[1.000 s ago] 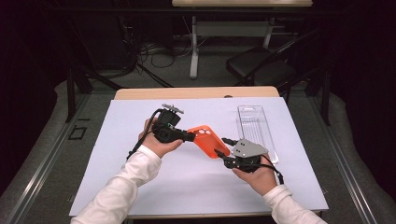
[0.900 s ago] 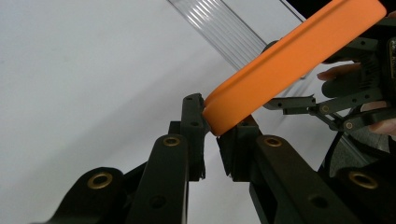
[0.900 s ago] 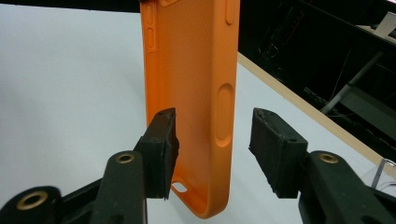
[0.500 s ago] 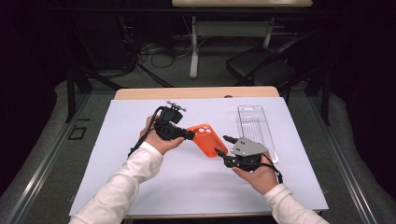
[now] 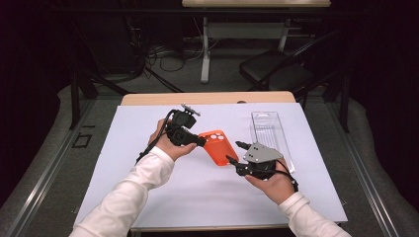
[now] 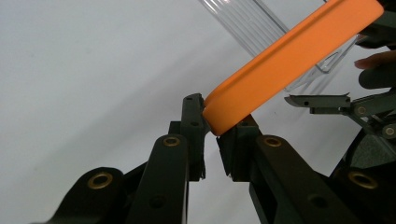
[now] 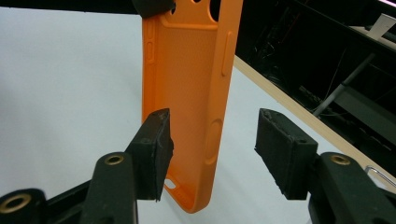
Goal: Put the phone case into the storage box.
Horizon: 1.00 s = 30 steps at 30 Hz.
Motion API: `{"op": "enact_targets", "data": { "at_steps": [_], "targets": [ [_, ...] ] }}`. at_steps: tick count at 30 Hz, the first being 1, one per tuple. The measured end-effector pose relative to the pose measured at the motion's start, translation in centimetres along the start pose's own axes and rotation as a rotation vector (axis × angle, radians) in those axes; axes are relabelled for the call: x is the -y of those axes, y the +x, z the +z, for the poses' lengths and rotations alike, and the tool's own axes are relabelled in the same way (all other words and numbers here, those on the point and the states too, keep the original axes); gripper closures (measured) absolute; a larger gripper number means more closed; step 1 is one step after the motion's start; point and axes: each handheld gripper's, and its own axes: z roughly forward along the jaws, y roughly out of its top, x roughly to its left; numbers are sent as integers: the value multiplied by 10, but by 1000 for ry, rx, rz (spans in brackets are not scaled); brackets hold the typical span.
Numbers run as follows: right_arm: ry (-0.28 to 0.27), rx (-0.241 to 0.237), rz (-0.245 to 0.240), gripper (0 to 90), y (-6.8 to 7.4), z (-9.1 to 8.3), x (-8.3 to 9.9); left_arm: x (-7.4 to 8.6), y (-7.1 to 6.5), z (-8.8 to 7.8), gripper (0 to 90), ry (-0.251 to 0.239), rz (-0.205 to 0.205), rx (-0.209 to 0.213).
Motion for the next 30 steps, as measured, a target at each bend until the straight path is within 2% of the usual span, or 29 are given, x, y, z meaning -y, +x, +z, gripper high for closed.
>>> {"op": "enact_targets", "data": {
  "at_steps": [14, 21, 30],
  "targets": [
    [5, 8, -9, 437, 1, -1, -9, -4, -4, 4, 806, 41, 20, -55],
    [8, 9, -12, 436, 0, 0, -12, -5, -6, 6, 806, 50, 27, -68],
    [8, 7, -8, 436, -1, 0, -17, -6, -11, 9, 806, 61, 54, -121]
  ]
}}
